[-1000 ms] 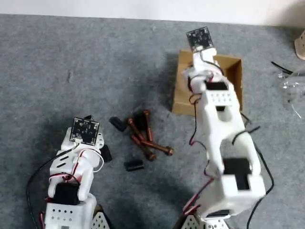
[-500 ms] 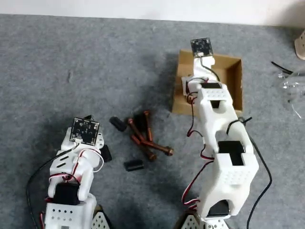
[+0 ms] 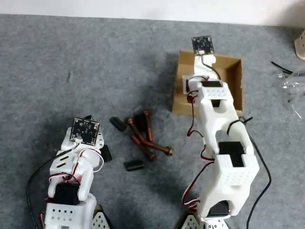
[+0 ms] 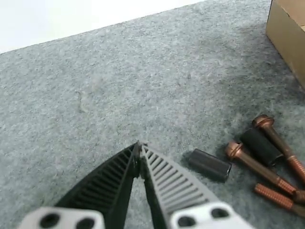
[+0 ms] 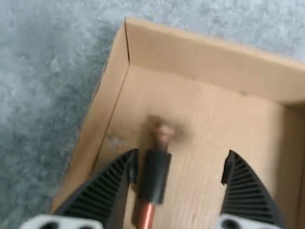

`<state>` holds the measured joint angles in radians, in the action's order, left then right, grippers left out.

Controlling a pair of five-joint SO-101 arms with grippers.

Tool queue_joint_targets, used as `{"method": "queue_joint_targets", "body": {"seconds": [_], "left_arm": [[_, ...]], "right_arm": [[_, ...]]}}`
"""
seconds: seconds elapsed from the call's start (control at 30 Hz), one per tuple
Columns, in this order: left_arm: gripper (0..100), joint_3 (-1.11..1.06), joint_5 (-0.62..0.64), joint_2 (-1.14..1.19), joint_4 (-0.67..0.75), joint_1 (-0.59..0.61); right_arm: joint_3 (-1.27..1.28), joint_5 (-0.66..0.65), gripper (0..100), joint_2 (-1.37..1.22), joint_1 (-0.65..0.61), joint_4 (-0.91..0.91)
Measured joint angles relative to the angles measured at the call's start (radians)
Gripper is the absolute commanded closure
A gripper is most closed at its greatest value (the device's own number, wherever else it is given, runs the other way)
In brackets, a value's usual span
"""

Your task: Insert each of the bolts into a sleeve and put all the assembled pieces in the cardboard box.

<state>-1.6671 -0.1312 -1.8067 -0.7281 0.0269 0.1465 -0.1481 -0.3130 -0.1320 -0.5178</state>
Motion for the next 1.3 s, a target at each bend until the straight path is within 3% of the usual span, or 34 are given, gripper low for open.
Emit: {"method": "queue_joint_targets", "body": {"seconds": [0.23, 0.5, 0.63, 1.0, 1.3], "left_arm": [[99, 0.0, 0.0, 0.0, 0.0, 0.0], [99, 0.0, -0.002, 0.0, 0.0, 0.002], [99, 0.0, 0.002, 0.0, 0.0, 0.057], [99, 0.0, 0.06, 0.0, 0.008, 0.121], [99, 0.0, 0.069, -0.002, 0.018, 0.161]], "right_arm": [[0.061, 0.003, 75.0, 0.229, -0.066, -0.167], [0.379, 0.003, 75.0, 0.578, -0.287, -0.21], [0.529, 0.003, 75.0, 0.721, -0.384, -0.21], [0.667, 0.0, 75.0, 0.769, -0.6, -0.224], [0.726, -0.292, 75.0, 0.769, -0.778, -0.364]]}}
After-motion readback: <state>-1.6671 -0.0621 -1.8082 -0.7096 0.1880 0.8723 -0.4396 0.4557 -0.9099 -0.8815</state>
